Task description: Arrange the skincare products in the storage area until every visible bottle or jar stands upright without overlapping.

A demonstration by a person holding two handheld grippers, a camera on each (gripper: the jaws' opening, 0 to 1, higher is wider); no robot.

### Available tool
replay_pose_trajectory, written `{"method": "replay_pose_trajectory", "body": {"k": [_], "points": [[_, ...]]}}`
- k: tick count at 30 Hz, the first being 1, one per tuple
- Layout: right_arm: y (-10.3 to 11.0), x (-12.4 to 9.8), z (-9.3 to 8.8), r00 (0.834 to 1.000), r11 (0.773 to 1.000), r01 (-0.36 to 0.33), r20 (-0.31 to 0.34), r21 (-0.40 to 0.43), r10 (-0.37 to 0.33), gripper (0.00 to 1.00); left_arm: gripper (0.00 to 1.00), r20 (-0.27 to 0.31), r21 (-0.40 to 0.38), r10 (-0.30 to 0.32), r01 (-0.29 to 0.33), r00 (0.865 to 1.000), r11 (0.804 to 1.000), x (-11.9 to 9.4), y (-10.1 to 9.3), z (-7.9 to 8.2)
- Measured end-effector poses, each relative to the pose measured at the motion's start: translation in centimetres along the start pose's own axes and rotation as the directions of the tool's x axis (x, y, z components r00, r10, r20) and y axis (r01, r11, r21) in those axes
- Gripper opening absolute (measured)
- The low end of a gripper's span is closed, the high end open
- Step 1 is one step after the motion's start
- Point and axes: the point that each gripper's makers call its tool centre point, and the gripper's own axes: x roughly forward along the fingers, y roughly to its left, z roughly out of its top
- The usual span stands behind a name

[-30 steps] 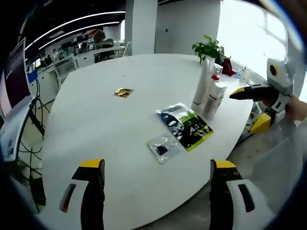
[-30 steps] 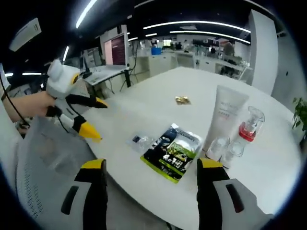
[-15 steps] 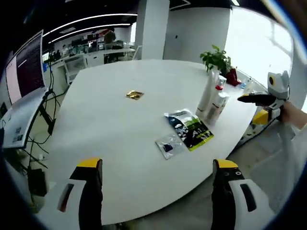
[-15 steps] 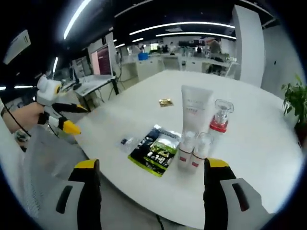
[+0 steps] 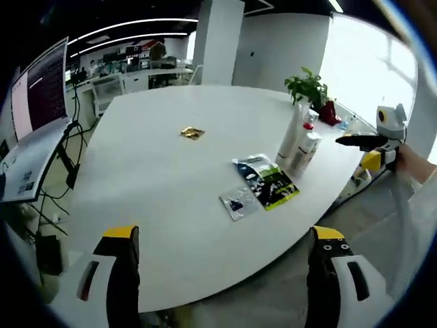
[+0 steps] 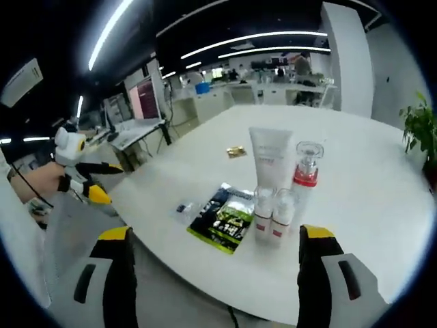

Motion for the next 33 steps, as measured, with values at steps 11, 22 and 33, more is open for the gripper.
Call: {"method": "replay_pose_trajectory", "body": {"k": [11, 22, 33], "points": [[-0.6, 0.1, -0.8, 1.000, 1.000, 0.016, -0.016, 0.006, -0.016, 0.99, 0.98, -0.023, 0.005, 0.003, -0.003, 1.000, 1.000, 0.6, -0.2, 0.3], [-0.8, 0.0, -0.9, 1.000, 0.999, 0.028, -0.008, 0.024, -0.028, 0.97, 0.97, -0.073, 0.057, -0.003, 0.007, 0.997, 0.998, 2.1, 0.3, 1.8], [-0.8, 0.3, -1.2, 0.999, 0.999, 0.034, -0.040, -0.008, -0.034, 0.97, 0.96, -0.100, 0.111, -0.022, 0.034, 0.995, 0.993, 4.6, 0.8, 4.0]]}}
